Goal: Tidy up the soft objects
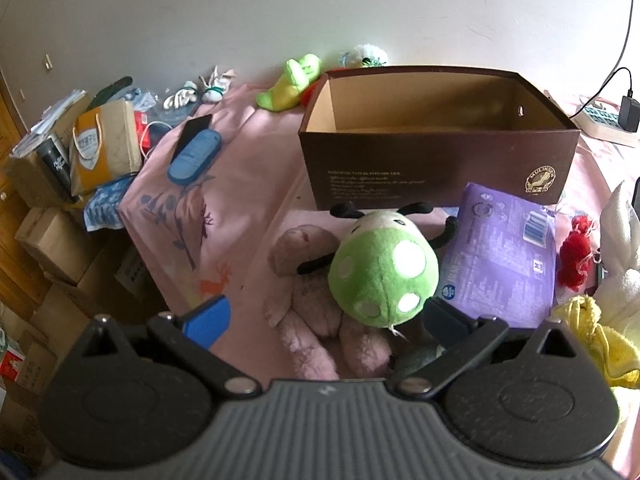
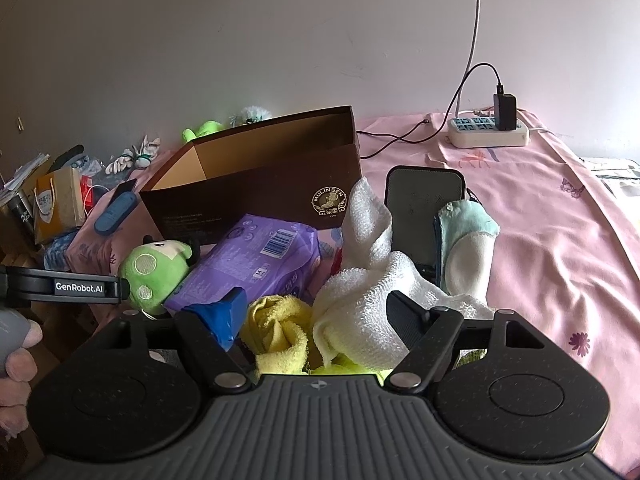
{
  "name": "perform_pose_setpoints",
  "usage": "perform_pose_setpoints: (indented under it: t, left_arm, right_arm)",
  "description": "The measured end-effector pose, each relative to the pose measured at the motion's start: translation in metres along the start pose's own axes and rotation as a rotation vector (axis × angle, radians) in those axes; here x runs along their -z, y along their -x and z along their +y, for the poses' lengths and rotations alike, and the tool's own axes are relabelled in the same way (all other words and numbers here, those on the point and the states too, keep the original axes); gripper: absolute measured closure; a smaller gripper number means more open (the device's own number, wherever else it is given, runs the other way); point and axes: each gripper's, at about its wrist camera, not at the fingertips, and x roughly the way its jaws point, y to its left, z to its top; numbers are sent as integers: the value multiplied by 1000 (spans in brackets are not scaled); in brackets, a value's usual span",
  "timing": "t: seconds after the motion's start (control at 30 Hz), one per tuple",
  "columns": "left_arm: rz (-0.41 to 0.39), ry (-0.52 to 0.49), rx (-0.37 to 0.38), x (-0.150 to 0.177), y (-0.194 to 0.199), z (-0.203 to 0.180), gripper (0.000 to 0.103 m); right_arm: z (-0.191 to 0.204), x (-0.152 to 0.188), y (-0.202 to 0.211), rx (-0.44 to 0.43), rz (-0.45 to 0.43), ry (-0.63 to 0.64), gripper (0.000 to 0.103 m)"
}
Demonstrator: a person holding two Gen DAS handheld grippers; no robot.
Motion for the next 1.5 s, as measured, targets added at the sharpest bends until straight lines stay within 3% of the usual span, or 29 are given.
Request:
perform_pose_setpoints:
  t: [1.5]
  left_arm:
    - [8, -32, 26, 0, -2, -10, 1]
  right_arm:
    - [-3, 1, 4, -58, -7, -14, 40]
